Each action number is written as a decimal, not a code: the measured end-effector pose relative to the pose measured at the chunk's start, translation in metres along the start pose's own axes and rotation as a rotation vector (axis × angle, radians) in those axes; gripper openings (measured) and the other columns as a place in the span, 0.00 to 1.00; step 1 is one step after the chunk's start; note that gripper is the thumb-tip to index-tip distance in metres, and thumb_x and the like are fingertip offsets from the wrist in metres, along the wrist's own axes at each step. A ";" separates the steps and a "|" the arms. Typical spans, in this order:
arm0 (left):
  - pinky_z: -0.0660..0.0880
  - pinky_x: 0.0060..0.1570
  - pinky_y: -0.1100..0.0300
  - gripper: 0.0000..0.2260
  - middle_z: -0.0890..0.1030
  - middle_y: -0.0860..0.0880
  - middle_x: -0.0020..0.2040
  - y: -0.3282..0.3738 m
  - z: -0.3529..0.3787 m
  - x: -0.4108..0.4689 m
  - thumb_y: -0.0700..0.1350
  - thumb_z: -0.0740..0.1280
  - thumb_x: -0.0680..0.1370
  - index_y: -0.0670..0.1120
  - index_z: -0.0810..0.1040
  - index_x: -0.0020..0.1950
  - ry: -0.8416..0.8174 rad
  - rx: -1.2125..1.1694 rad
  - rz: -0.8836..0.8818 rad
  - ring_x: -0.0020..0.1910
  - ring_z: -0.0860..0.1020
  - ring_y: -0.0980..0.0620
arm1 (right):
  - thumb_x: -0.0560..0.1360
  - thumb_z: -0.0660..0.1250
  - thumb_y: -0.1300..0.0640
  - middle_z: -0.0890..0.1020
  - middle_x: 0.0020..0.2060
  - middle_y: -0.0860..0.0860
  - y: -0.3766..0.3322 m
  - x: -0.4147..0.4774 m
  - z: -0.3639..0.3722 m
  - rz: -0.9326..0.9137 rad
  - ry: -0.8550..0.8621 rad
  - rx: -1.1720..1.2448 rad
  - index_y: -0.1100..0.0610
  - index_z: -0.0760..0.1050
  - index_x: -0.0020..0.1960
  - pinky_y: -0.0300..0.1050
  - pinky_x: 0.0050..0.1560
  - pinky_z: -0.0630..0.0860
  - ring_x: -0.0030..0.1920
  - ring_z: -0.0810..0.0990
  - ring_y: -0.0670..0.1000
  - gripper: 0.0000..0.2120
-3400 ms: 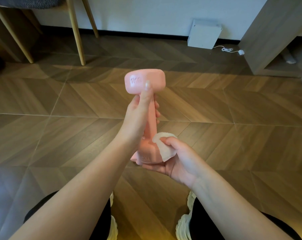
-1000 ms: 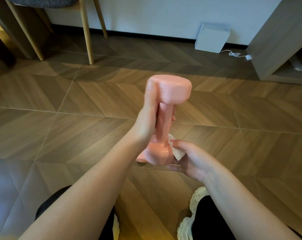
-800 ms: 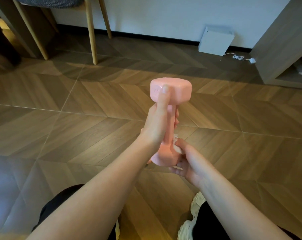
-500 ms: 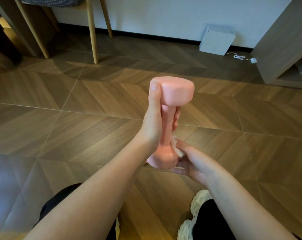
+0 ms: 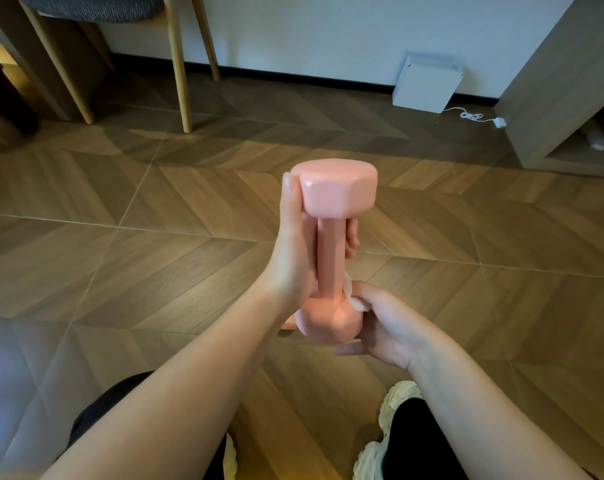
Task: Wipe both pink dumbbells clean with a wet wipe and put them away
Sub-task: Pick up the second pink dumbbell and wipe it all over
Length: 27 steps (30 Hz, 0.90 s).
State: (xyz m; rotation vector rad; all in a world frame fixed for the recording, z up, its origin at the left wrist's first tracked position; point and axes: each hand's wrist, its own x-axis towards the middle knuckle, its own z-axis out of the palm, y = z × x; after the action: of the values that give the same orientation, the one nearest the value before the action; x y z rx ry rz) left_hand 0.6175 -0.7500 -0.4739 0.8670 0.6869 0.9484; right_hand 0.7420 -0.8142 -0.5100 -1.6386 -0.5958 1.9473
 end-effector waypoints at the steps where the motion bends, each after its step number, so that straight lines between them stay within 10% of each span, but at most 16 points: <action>1: 0.67 0.40 0.51 0.41 0.74 0.43 0.36 -0.001 -0.001 0.002 0.74 0.46 0.72 0.39 0.77 0.48 0.060 0.084 0.008 0.35 0.70 0.47 | 0.81 0.57 0.49 0.82 0.52 0.53 0.001 0.000 0.000 -0.012 0.008 0.041 0.50 0.80 0.54 0.62 0.64 0.72 0.54 0.79 0.56 0.14; 22: 0.66 0.32 0.56 0.41 0.74 0.44 0.31 0.006 0.000 0.000 0.73 0.42 0.75 0.42 0.81 0.39 0.024 -0.067 -0.023 0.28 0.68 0.49 | 0.79 0.62 0.45 0.86 0.53 0.52 0.000 0.003 0.014 -0.069 0.056 -0.020 0.47 0.86 0.47 0.56 0.58 0.80 0.51 0.83 0.53 0.14; 27: 0.71 0.45 0.47 0.40 0.75 0.43 0.36 -0.004 -0.003 0.006 0.77 0.48 0.66 0.41 0.75 0.41 0.148 0.286 -0.031 0.37 0.73 0.46 | 0.80 0.61 0.53 0.82 0.38 0.50 0.008 0.007 0.007 -0.067 0.195 0.095 0.55 0.79 0.49 0.44 0.40 0.77 0.39 0.78 0.50 0.09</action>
State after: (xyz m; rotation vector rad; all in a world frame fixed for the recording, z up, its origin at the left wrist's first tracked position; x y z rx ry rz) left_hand 0.6192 -0.7449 -0.4792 1.0403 0.9777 0.9052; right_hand 0.7337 -0.8163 -0.5193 -1.7023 -0.4683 1.7166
